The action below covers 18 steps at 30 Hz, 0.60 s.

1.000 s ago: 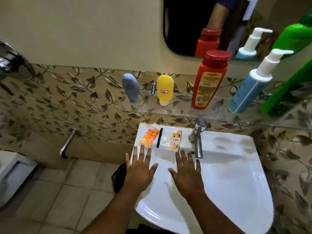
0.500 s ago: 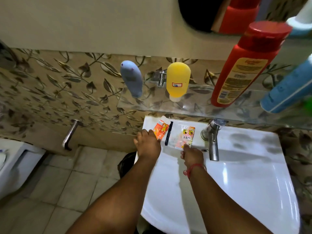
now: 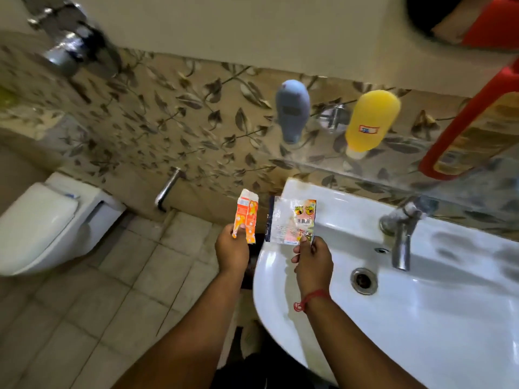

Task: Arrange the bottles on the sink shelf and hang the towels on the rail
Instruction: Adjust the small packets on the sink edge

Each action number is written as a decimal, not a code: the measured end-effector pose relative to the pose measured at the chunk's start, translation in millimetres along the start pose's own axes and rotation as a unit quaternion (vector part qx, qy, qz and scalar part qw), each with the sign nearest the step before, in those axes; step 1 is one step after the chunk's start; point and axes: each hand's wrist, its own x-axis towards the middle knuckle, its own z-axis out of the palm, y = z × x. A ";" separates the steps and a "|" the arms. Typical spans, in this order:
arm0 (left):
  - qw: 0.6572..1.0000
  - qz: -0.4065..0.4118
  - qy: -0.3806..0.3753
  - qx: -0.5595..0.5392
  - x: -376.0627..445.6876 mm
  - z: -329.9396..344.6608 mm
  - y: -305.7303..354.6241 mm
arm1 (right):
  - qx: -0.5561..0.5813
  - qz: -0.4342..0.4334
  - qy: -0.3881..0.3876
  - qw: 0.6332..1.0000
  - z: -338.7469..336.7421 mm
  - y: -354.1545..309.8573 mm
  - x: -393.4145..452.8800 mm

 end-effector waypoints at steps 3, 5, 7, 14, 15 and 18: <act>0.997 -0.062 0.018 -0.032 13.6 -46.3 -23.3 | 0.005 0.010 -0.073 0.997 49.8 -3.7 -25.9; 0.993 -0.105 0.014 -0.052 24.7 -74.3 -44.8 | -0.002 0.030 -0.118 0.993 83.3 -0.7 -43.4; 0.985 -0.153 0.012 -0.079 35.1 -98.6 -64.0 | -0.007 0.062 -0.157 0.986 116.0 12.6 -57.0; 0.974 -0.216 -0.040 -0.060 102.6 -124.8 -151.9 | 0.027 0.245 -0.110 0.963 204.3 126.4 -31.7; 0.975 -0.210 -0.054 -0.051 118.0 -119.8 -171.0 | 0.028 0.261 -0.085 0.961 215.9 149.5 -20.7; 0.974 -0.204 -0.094 -0.004 159.9 -95.2 -229.5 | 0.023 0.296 -0.007 0.955 241.3 225.5 16.1</act>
